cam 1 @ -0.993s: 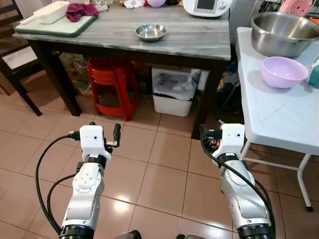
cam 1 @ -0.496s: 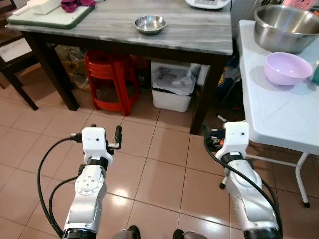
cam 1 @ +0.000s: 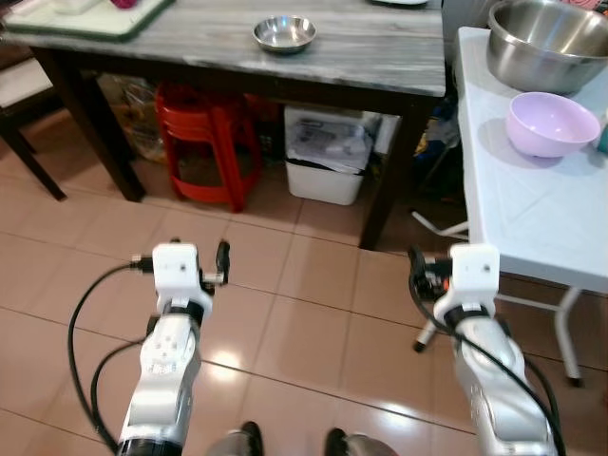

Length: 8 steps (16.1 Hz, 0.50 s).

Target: Setting the table

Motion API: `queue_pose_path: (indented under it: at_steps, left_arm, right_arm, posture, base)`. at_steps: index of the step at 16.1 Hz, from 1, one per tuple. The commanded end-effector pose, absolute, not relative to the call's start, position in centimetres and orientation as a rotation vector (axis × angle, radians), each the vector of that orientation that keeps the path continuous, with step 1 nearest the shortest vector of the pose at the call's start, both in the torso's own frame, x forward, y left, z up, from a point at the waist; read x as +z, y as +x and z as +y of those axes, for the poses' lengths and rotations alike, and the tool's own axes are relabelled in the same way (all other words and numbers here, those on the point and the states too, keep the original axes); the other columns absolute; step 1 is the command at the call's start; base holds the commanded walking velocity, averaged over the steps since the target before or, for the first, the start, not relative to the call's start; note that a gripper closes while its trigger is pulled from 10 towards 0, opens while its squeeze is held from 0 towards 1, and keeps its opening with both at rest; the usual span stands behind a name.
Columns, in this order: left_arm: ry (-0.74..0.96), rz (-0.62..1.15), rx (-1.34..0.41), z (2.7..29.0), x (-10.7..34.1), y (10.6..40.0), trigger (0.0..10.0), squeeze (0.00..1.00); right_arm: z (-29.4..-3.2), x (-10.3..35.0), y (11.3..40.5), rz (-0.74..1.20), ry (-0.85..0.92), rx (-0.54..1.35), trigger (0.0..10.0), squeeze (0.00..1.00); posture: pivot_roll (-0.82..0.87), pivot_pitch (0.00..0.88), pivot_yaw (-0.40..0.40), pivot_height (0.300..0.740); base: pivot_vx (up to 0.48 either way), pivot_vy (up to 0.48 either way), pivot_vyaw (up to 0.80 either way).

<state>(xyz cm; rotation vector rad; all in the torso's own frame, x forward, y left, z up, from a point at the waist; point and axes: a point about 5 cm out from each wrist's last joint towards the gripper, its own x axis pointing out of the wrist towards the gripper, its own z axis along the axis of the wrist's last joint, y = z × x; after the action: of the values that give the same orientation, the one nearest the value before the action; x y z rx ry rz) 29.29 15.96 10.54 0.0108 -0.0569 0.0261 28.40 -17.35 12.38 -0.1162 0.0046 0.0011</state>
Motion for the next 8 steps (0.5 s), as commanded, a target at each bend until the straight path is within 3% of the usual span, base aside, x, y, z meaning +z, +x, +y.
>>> queue_pose_path:
  at_steps: [1,2,8]
  left_arm:
    - [0.012,-0.046,0.032,15.8,10.1,29.3,10.0,0.00]
    - [0.005,-0.053,0.034,15.5,10.1,29.6,10.0,0.00]
    - [0.015,-0.027,0.037,16.2,9.5,28.7,10.0,0.00]
  right_arm:
    - [-17.2,13.0,28.5,-0.005,-0.129,0.018,10.0,0.00]
    - [-16.8,13.5,28.7,-0.012,-0.149,0.054,10.0,0.00]
    - [-15.9,11.9,28.0,0.021,-0.111,0.057,10.0,0.00]
  posture:
    - [-0.20,0.201,-0.069,0.740]
    - [-0.21,0.197,-0.098,0.740]
    - [-0.16,0.200,-0.033,0.740]
  base:
    - [0.000,0.000,0.00]
    - [0.000,0.000,0.00]
    - [0.000,0.000,0.00]
